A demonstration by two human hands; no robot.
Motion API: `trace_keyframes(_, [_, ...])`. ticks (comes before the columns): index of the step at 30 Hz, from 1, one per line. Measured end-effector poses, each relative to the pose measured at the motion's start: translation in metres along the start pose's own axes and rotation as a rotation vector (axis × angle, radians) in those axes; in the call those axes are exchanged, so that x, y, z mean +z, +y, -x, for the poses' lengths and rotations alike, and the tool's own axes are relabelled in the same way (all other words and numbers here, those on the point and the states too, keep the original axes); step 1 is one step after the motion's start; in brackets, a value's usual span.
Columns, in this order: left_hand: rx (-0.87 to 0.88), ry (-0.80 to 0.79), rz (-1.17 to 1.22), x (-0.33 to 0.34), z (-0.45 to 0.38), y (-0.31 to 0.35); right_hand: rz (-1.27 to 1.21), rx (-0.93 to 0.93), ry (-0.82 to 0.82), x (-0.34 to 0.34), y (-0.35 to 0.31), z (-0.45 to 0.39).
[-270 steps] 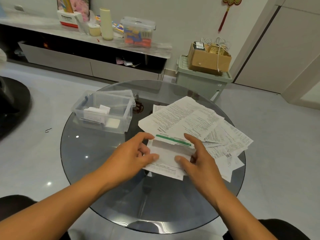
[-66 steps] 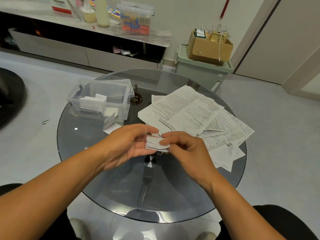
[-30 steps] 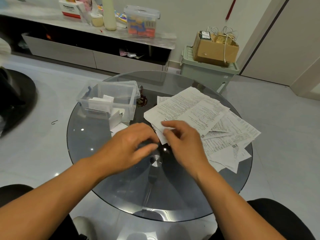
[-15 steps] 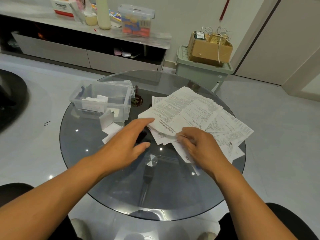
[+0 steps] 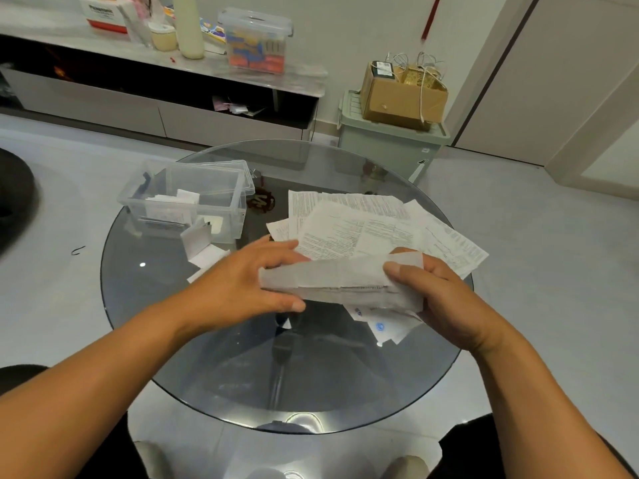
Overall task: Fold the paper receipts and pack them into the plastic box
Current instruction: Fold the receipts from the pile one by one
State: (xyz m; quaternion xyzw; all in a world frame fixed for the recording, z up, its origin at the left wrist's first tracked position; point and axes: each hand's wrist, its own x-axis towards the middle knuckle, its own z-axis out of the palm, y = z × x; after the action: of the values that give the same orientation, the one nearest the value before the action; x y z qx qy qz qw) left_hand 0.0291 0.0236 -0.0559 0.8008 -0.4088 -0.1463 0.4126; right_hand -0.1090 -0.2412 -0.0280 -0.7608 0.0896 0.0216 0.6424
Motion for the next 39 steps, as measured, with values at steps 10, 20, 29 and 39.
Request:
trace_keyframes(10, [0.125, 0.190, 0.014, 0.011, 0.003, 0.007, 0.196, 0.062, -0.054, -0.011, 0.000, 0.009])
trace_keyframes(20, [-0.071, 0.157, 0.052, 0.026, -0.006, 0.008, 0.321, 0.119, 0.351, 0.009, 0.016, -0.013])
trace_keyframes(29, [0.180, -0.063, -0.564, 0.034, -0.009, -0.015, 0.623, 0.113, 0.568, 0.021, 0.025, -0.020])
trace_keyframes(39, [0.087, -0.270, -0.614, 0.034, -0.013, -0.010, 0.099, 0.056, 0.600, 0.024, 0.008, -0.019])
